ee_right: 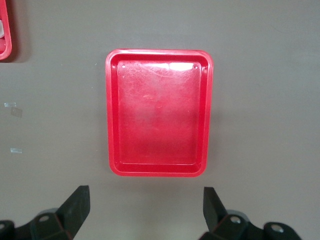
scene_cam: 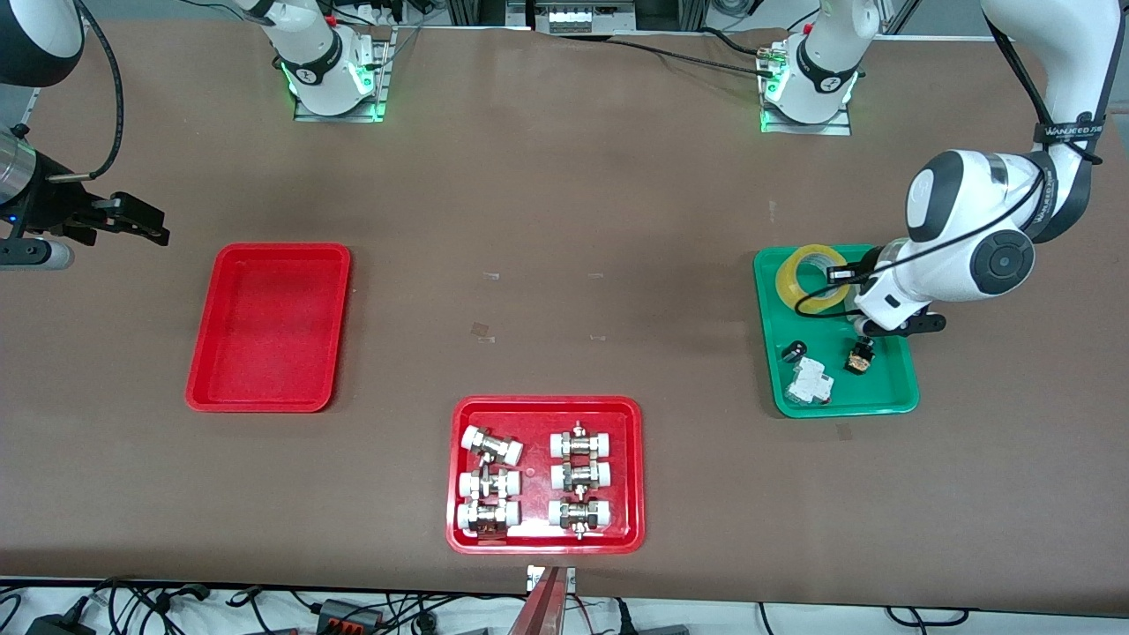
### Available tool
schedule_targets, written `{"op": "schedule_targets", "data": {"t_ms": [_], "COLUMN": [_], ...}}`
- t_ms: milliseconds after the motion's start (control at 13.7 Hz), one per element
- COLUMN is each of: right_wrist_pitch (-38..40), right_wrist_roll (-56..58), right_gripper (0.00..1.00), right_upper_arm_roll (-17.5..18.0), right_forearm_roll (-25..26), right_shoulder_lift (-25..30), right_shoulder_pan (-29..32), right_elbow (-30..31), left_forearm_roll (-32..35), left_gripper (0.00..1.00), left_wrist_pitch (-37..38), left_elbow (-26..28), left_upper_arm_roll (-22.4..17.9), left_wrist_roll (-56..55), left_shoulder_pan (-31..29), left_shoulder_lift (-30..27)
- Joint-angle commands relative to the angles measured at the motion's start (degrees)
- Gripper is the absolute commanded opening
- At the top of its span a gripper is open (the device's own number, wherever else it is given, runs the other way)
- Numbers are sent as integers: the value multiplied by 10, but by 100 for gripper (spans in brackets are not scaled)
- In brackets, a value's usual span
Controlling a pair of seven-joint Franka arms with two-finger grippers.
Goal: Left arm passes tape to right arm into tray
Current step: 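Lift the tape with the left gripper and carry it toward the table middle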
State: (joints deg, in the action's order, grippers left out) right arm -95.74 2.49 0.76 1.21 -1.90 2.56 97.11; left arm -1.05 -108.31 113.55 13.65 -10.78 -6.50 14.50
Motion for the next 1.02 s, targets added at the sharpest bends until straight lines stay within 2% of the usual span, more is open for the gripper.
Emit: {"op": "schedule_targets", "data": {"t_ms": [0,146,291,510,729,947], "right_wrist_pitch": [5,13,9,5,1,-13], "right_wrist_roll": [0,0,-1,-3,-5,-6], "right_gripper": [100,100,100,100,100,100], "right_upper_arm_roll": [1,0,-1,-1,1,2], "right_forearm_roll": [-5,-4,3,3,-6,-13], "right_shoulder_lift": [10,12,12,12,2,-32], "right_shoulder_pan": [-1,1,1,1,-1,-43], "right_elbow": [3,1,0,1,3,4], "left_forearm_roll": [-14,-25,-35,-90,-106,-182], "left_gripper": [6,5,5,5,6,6], "left_wrist_pitch": [16,16,15,15,11,-21], "left_elbow": [-34,-84,-141,-251,-306,-365], "left_upper_arm_roll": [43,68,69,69,71,88], "left_wrist_roll": [-2,-39,-103,-179,-174,-182], "left_shoulder_pan": [24,54,103,154,191,220], "left_shoulder_lift": [11,39,78,146,155,178]}}
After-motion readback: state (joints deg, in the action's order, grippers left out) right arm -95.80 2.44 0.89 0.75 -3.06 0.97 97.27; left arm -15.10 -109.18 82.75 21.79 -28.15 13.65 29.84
